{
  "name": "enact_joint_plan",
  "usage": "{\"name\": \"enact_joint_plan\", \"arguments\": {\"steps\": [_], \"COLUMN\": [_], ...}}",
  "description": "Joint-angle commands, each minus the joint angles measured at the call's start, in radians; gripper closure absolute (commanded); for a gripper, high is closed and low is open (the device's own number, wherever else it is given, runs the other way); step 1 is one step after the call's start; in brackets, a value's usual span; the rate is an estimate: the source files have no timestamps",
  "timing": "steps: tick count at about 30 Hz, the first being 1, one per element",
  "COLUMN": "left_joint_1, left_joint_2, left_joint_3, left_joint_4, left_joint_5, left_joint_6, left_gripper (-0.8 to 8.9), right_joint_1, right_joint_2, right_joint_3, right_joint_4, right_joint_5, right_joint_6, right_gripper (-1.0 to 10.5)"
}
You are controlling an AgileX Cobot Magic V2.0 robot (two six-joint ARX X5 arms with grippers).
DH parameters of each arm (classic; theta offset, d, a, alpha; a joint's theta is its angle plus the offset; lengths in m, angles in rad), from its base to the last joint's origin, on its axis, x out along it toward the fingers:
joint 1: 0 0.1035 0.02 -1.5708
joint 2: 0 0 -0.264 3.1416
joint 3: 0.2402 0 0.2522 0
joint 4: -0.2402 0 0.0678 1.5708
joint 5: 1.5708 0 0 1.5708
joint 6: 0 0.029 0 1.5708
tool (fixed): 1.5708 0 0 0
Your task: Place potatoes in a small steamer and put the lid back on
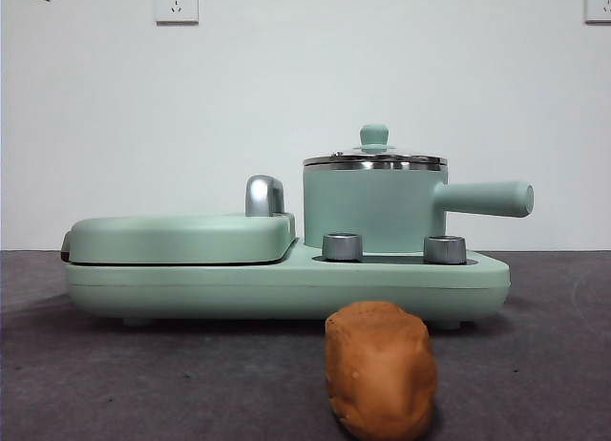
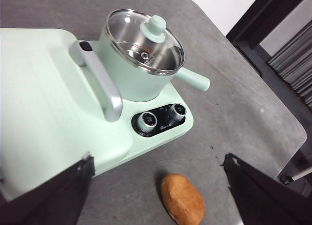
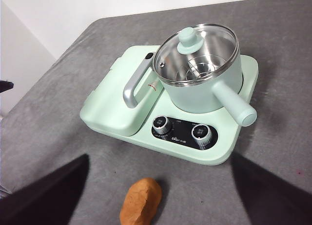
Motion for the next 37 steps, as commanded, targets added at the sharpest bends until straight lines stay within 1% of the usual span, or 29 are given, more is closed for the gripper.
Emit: {"name": "enact_joint_plan", "arguments": {"steps": [1,6,10,15,19,22,26,28,30,34,37], "left_joint_1": [-0.023,-0.074,-0.117,-0.181,-0.229,-0.261,-0.305,-0.321,-0.334,-0.360,-0.373], "left_joint_2": [0.033,0.110,0.204,0.352,0.496,0.604,0.752,0.824,0.894,1.028,1.112], "left_joint_3": [0.027,0.063,0.132,0.264,0.409,0.521,0.662,0.726,0.785,0.896,0.967], "left_joint_4": [0.030,0.066,0.068,0.067,0.064,0.063,0.064,0.064,0.069,0.077,0.077], "left_joint_5": [0.009,0.009,0.008,0.004,-0.023,-0.085,-0.242,-0.294,-0.330,-0.418,-0.438], "left_joint_6": [0.013,0.011,0.025,0.070,0.103,0.127,0.151,0.161,0.173,0.222,0.254], "left_gripper": [3.72,3.69,3.40,3.41,3.41,3.41,3.43,3.43,3.44,3.45,3.45], "right_joint_1": [0.001,0.001,0.001,0.001,0.001,0.001,0.001,0.001,0.001,0.001,0.001], "right_joint_2": [0.003,0.003,0.003,0.003,0.003,0.003,0.003,0.003,0.003,0.003,0.003], "right_joint_3": [0.018,0.018,0.018,0.018,0.018,0.018,0.018,0.018,0.018,0.018,0.018], "right_joint_4": [0.006,0.006,0.005,0.002,0.002,0.002,0.002,0.002,0.002,0.002,0.002], "right_joint_5": [-0.001,-0.001,-0.001,-0.001,-0.001,-0.001,-0.001,-0.001,-0.001,-0.001,-0.001], "right_joint_6": [-0.010,-0.010,-0.010,-0.010,-0.010,-0.009,-0.006,-0.006,-0.006,-0.007,-0.007], "right_gripper": [4.3,4.3,4.3,4.3,4.3,4.3,4.3,4.3,4.3,4.3,4.3]}}
